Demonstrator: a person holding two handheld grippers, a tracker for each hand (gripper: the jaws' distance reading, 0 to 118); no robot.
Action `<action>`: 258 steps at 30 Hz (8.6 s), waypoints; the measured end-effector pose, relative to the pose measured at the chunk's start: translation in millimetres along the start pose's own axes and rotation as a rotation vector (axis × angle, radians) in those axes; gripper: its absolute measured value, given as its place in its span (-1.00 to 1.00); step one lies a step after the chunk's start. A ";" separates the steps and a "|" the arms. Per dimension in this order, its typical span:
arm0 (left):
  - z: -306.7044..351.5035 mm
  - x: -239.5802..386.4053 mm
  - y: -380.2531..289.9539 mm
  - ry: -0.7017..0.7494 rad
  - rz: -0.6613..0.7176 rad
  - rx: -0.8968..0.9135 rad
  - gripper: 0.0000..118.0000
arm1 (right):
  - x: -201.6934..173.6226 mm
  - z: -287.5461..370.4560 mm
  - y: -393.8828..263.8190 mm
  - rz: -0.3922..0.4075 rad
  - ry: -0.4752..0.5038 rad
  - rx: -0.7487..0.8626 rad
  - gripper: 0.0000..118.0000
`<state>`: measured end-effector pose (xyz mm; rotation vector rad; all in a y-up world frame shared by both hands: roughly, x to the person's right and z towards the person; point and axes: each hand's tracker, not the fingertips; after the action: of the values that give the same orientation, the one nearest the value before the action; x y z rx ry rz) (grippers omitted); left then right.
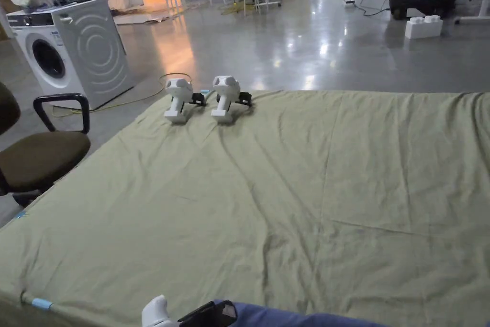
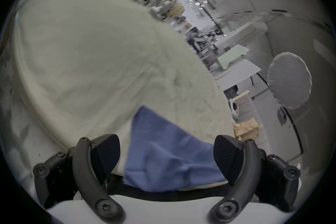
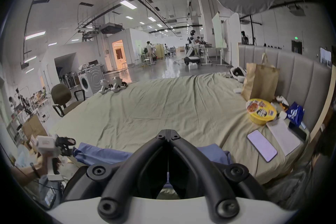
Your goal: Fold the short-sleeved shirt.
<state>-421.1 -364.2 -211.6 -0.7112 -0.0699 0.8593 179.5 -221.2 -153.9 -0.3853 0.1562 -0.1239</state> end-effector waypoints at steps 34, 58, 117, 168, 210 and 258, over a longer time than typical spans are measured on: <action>-108.9 227.4 -91.7 -0.017 -0.536 -0.182 -0.74 | 39.0 33.5 -28.7 -0.199 -0.028 -0.043 -0.96; -184.7 199.8 -139.1 -0.118 -0.307 -0.371 -0.96 | 72.9 57.2 -62.2 -0.267 -0.137 -0.130 -0.96; -105.7 270.9 -117.0 -0.223 -0.386 -0.207 0.26 | 78.8 68.4 -83.1 -0.202 -0.125 -0.198 -0.96; -142.0 162.6 -69.0 -0.185 -0.082 -0.411 -0.27 | -3.4 -191.0 -103.7 -0.321 0.231 -0.664 -0.96; 203.9 271.2 -65.9 0.117 -0.946 0.729 0.55 | -1.8 7.8 47.5 0.040 0.009 0.157 -0.96; 178.6 304.7 -103.3 0.026 -0.920 0.620 -0.99 | -42.9 41.2 57.0 0.281 -0.101 0.288 -0.96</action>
<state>-208.4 -94.9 -78.9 -0.0554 -0.0899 -0.0368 149.8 -147.3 -132.6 -0.0798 0.0899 0.1492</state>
